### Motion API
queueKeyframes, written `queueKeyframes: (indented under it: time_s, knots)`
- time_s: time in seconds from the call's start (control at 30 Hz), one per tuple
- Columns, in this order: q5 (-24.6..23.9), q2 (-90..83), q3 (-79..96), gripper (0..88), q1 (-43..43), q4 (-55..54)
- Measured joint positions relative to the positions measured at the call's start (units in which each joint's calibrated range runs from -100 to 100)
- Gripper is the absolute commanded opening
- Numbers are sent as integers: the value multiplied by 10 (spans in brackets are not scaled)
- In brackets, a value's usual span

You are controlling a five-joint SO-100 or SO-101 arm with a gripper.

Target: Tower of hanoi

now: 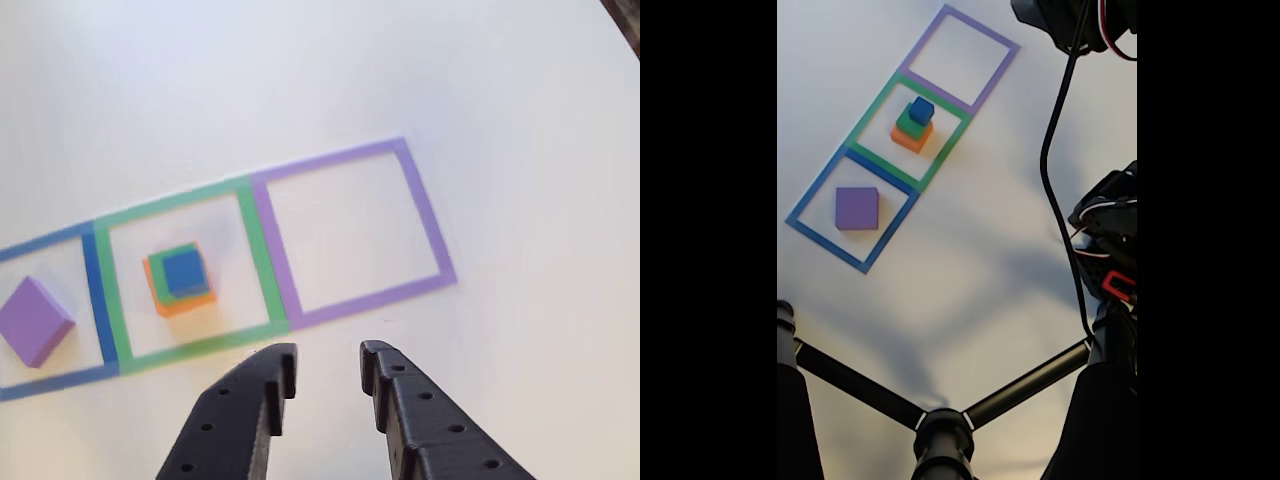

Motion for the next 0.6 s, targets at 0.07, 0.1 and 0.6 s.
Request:
queueKeyframes:
  time_s: [0.07,0.1,0.6]
  knots:
    - [0,-21,52,121,19,-17]
    - [0,-32,80,139,28,-29]
    - [0,-238,525,337,44,-317]
